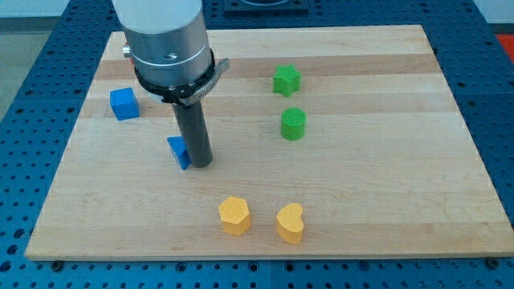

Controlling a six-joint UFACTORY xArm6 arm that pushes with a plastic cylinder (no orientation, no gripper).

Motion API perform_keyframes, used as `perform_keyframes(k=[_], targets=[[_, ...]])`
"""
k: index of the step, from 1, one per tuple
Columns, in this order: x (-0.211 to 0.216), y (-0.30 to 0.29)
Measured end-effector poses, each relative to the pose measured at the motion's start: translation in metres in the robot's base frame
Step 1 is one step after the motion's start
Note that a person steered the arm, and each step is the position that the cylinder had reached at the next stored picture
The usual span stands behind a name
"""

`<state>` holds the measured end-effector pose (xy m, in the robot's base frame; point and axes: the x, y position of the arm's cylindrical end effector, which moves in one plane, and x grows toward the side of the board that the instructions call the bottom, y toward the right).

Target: Move the blue triangle diagonally to the blue cube

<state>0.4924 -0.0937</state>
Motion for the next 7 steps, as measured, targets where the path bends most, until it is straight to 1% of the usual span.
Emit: perform_keyframes(k=[1,2,3,4,5,6,7], targets=[[0.01,0.005],[-0.032,-0.017],[-0.085,-0.058],[-0.09,-0.074],[-0.09,-0.068],[-0.09,0.004],[-0.091,0.034]])
